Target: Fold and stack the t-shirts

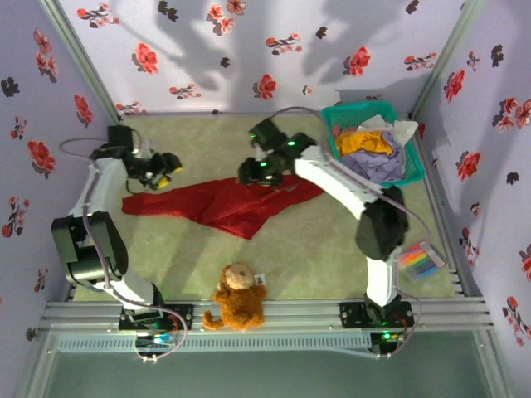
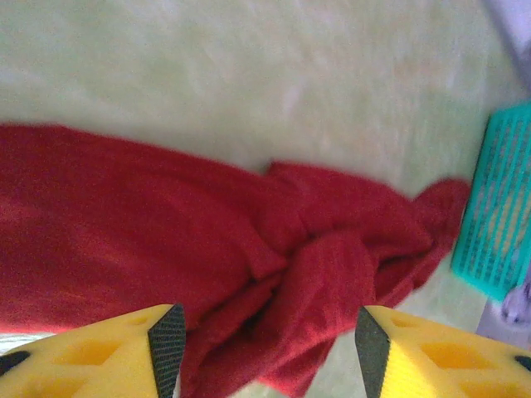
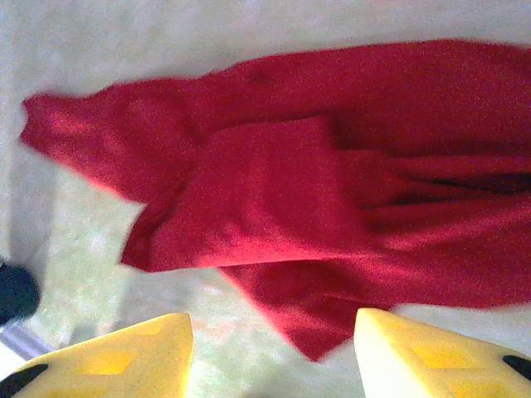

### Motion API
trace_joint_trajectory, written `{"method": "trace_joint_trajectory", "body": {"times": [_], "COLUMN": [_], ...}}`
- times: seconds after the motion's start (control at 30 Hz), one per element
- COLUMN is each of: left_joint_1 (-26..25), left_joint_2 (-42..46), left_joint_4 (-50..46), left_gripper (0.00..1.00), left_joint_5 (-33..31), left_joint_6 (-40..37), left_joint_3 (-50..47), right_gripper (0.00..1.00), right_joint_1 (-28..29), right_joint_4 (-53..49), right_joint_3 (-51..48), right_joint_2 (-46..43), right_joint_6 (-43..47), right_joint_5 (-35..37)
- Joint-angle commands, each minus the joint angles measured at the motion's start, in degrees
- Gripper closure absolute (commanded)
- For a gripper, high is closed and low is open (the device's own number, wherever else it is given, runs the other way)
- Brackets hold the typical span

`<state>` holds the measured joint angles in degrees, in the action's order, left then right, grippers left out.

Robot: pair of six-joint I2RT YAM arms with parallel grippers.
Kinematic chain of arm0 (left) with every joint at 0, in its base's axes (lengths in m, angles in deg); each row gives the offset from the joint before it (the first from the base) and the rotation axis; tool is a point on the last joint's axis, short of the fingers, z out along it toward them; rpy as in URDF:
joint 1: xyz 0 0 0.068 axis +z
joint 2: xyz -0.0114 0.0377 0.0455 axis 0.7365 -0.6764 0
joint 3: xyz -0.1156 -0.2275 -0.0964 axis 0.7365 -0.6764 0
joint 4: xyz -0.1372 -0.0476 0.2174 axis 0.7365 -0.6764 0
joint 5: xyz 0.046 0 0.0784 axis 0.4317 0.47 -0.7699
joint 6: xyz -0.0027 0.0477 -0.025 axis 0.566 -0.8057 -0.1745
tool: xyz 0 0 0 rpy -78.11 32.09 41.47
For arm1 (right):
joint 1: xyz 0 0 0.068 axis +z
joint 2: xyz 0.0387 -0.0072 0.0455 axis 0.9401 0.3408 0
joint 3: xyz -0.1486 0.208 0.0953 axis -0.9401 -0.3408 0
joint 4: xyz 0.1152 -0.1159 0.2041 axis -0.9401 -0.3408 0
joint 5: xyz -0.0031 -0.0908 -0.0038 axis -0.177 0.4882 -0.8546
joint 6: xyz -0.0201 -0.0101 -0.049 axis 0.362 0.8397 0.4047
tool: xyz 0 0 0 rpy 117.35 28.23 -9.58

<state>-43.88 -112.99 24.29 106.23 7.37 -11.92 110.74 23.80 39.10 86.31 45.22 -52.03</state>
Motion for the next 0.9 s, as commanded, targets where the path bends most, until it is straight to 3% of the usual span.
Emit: {"method": "trace_joint_trajectory", "body": {"times": [0.0,0.23,0.63,0.87], "left_joint_1": [-5.12,-13.12,-18.22,-18.31], "left_joint_2": [-0.76,-2.77,-9.84,-9.15], "left_joint_4": [-2.42,-1.84,-2.13,-0.58], "left_gripper": [0.41,0.45,0.55,0.93], "left_joint_5": [-0.45,-4.03,-4.04,-9.59], "left_joint_6": [-4.08,-5.54,-8.62,-7.7], "left_joint_3": [-2.74,-6.8,-3.41,-1.39], "right_gripper": [0.45,0.45,0.44,0.44], "right_joint_1": [-3.48,-8.18,-10.73,-11.91], "right_joint_4": [-0.17,0.06,1.9,1.45], "right_joint_3": [-7.72,-15.22,-20.65,-21.08], "right_joint_2": [-6.23,-11.47,-15.04,-16.38], "right_joint_6": [-0.15,0.62,-0.5,-0.3], "right_joint_5": [4.29,4.81,4.18,4.1]}}
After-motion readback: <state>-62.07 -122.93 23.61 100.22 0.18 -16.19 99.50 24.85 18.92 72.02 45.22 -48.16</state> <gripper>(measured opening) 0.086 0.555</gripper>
